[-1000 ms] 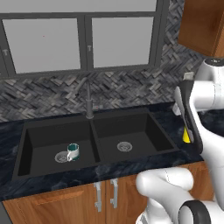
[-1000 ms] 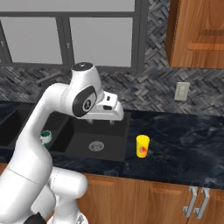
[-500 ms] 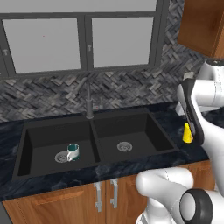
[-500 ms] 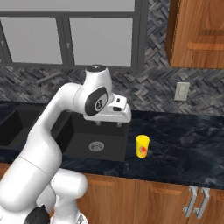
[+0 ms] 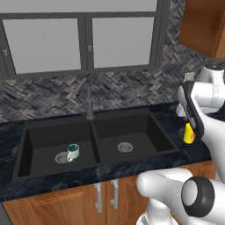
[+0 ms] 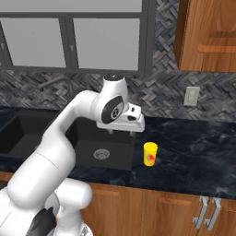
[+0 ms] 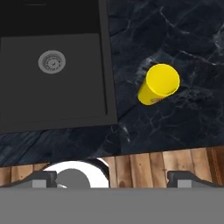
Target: Place the mug in the left basin and the cup in the right basin of the sink.
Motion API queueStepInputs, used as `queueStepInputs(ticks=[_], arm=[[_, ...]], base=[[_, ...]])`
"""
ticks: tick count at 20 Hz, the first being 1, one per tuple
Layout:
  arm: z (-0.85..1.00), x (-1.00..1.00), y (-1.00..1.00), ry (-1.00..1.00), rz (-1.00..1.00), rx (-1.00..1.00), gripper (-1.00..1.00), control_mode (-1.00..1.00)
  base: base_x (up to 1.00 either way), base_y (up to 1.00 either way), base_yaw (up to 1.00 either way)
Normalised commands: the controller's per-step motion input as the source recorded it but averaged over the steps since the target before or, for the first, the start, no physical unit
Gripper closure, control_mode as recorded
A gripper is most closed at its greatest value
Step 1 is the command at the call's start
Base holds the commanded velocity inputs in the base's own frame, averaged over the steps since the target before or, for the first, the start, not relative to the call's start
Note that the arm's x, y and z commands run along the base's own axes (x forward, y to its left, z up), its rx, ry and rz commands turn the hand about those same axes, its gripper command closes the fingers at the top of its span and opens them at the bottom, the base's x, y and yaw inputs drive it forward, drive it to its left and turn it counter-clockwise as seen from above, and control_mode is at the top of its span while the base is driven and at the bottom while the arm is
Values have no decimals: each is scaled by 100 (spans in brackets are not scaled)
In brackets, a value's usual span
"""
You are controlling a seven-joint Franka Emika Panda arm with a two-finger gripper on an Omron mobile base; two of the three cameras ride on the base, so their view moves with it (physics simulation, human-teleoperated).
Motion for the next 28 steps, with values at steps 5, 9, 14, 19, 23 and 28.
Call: queueStepInputs(ticks=[5, 9, 14, 19, 23, 28], arm=[[-27, 12, -27, 2, -3, 0, -100, -100], [-30, 17, -22, 4, -5, 0, -100, -100], [-28, 21, -23, 4, -4, 1, -100, -100], [-28, 26, -19, 11, -4, 4, -100, -100], [-22, 30, -10, 10, -2, 6, -100, -100], [-16, 27, -7, 5, 0, 5, -100, -100]], base=[[0, 0, 0], [0, 0, 0], [0, 0, 0], [0, 0, 0], [0, 0, 0], [0, 0, 0]])
